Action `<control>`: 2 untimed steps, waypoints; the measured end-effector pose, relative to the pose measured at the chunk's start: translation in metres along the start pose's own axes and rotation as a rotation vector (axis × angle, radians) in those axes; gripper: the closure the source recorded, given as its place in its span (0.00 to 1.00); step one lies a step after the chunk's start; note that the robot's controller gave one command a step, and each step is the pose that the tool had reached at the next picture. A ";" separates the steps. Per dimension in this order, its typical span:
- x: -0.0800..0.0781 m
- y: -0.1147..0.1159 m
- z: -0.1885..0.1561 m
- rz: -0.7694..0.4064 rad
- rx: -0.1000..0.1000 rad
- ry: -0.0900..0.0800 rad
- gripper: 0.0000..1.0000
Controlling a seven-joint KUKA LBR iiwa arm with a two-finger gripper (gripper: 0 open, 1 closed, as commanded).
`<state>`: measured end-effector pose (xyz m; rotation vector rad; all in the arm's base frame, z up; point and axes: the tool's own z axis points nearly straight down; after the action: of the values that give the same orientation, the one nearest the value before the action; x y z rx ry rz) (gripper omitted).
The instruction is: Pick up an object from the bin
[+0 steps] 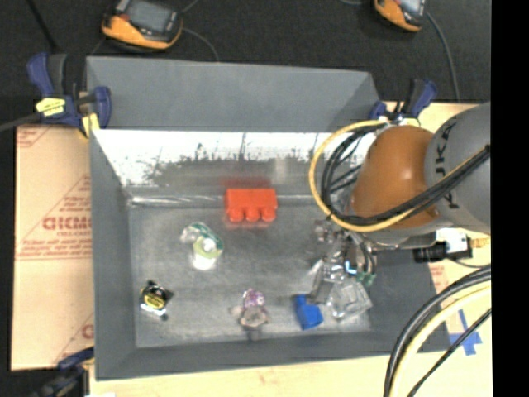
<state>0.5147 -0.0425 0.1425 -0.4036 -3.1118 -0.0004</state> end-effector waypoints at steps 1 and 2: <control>0.006 -0.070 0.074 -0.005 0.001 -0.014 0.00; 0.032 -0.021 0.072 -0.017 -0.002 -0.008 0.00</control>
Offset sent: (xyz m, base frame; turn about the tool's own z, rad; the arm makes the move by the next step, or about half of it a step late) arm -0.0252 -0.0613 -0.0725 -0.0106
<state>0.4787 -0.0542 0.0710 -0.3774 -3.1232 -0.0024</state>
